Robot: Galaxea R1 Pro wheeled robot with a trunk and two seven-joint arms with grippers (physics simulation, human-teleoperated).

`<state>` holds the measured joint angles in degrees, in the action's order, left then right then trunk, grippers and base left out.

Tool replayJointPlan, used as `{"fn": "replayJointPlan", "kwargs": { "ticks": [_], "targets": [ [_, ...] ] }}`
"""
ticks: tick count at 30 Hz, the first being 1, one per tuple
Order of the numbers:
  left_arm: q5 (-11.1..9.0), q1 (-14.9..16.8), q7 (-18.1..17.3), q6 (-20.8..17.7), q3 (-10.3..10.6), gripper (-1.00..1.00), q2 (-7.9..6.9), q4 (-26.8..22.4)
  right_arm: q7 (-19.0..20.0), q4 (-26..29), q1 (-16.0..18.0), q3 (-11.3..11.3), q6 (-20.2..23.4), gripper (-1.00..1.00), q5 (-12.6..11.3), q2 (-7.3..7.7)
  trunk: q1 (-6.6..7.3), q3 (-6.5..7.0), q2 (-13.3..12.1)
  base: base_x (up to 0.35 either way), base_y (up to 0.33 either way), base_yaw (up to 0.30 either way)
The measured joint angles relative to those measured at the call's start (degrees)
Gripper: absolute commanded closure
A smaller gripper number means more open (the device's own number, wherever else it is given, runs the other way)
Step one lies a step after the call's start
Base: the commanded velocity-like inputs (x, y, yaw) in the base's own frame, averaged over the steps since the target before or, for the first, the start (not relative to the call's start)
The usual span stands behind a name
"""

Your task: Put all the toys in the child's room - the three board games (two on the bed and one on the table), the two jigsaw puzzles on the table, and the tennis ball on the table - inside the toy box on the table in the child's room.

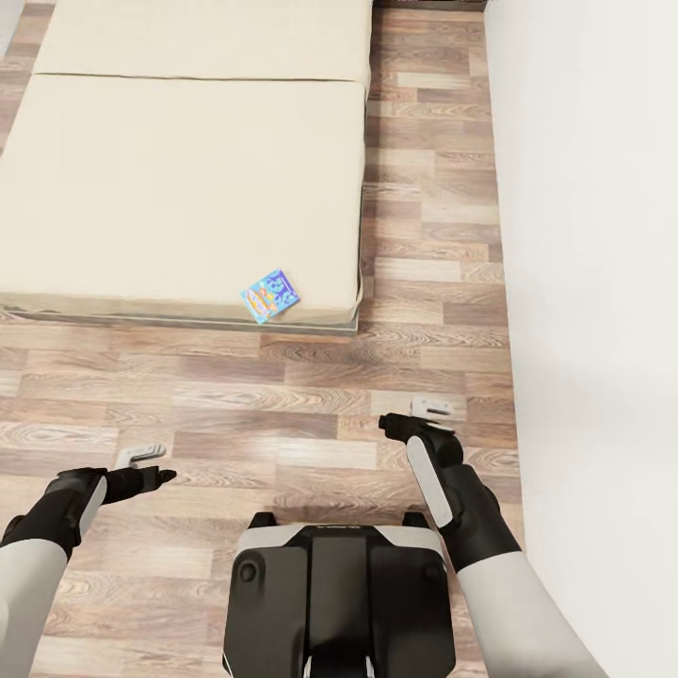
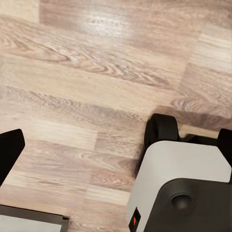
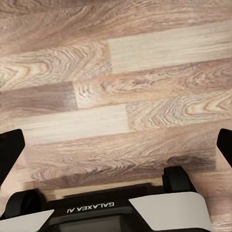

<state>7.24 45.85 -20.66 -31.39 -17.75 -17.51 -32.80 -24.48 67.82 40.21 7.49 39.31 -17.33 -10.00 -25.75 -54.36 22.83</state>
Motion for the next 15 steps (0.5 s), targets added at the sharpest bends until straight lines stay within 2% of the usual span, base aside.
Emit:
{"fn": "replayJointPlan", "kwargs": {
  "ticks": [7, 15],
  "targets": [
    [0.0, 0.0, 0.0, 0.0, 0.0, -1.0, 0.0, 0.0, 0.0, -0.1, -0.1, 0.0, -0.4, -1.0, 0.0, 0.0, 0.0, 0.5, 0.0, 0.0, 0.0, 0.014],
    [0.0, 0.0, -0.1, 0.0, -0.1, -1.0, -0.13, 0.0, 0.0, -0.9, -0.1, 0.8, -0.8, -1.0, 0.1, 0.0, 0.0, 1.24, 0.0, 0.0, 0.0, 0.085]
  ]
}}
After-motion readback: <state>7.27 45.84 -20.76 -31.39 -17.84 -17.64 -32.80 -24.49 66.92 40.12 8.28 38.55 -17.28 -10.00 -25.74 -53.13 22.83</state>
